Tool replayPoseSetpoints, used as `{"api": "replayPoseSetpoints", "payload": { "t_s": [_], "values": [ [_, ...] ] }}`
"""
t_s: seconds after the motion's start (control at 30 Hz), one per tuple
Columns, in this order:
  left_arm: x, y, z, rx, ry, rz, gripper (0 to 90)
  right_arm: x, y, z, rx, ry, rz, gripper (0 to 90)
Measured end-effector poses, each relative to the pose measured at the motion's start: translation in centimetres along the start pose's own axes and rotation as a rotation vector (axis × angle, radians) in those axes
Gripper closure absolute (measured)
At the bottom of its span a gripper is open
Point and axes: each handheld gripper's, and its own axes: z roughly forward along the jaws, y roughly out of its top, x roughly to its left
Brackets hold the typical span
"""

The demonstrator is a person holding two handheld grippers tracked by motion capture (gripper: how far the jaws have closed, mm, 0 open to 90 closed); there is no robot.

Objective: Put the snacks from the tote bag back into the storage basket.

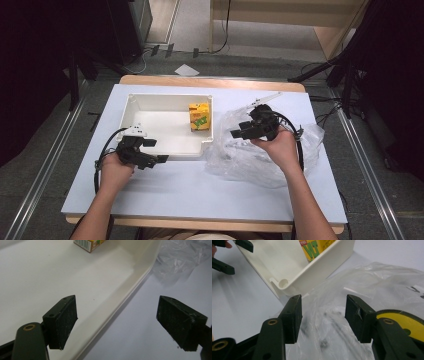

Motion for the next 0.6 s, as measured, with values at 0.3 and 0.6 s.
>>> {"api": "replayPoseSetpoints", "payload": {
  "t_s": [0.3,0.6],
  "values": [
    [0.0,0.0,-0.1,-0.003,-0.004,0.006,17.8,-1.2,-1.9,-1.0,-0.010,-0.025,0.022,48.5],
    [0.2,0.0,-0.3,-0.009,-0.006,-0.004,17.8,-2.8,-3.5,-1.9,-0.014,-0.043,0.045,47.2]
  ]
}}
